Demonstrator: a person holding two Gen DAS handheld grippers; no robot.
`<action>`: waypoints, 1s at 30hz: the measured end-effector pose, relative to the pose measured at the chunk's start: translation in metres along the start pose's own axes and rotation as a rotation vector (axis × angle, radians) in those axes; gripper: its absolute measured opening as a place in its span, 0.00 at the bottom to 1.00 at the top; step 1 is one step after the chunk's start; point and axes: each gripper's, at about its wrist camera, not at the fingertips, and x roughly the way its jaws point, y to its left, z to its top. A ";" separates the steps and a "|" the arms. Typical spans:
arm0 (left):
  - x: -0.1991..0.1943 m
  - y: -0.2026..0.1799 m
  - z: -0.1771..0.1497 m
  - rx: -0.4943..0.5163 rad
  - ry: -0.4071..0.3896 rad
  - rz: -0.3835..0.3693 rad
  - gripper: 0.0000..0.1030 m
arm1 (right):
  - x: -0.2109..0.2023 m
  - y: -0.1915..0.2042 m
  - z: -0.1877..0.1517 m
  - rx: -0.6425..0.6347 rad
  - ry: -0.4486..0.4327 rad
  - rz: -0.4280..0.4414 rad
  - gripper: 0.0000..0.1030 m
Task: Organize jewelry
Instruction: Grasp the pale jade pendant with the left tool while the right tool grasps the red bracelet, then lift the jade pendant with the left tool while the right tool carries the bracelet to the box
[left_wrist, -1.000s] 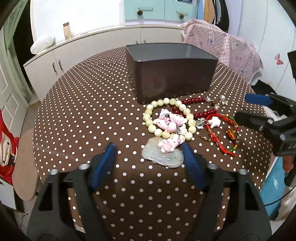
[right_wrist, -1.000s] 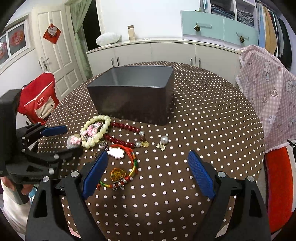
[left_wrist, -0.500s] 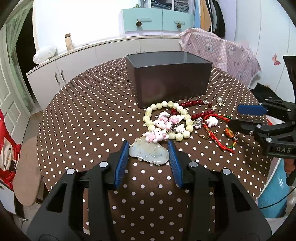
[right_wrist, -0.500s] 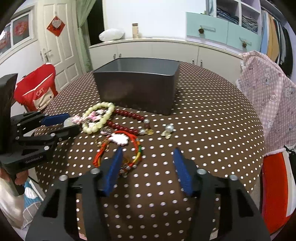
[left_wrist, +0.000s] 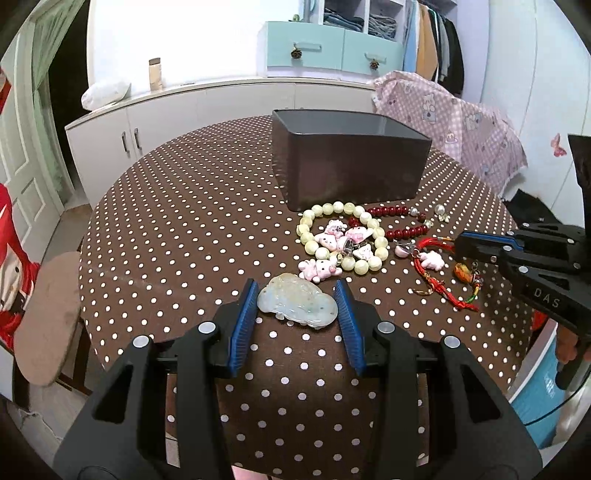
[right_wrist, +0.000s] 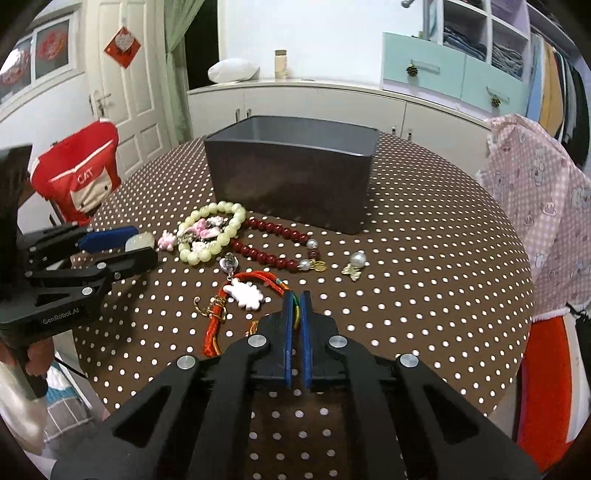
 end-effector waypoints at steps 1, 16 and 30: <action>0.000 0.000 0.000 -0.003 -0.002 -0.001 0.41 | -0.002 -0.001 0.000 0.002 -0.006 -0.002 0.02; -0.017 -0.004 0.013 -0.021 -0.097 -0.015 0.41 | -0.034 -0.006 0.020 0.014 -0.120 -0.013 0.02; -0.028 -0.014 0.037 -0.018 -0.172 -0.048 0.41 | -0.061 -0.003 0.049 0.001 -0.245 0.013 0.02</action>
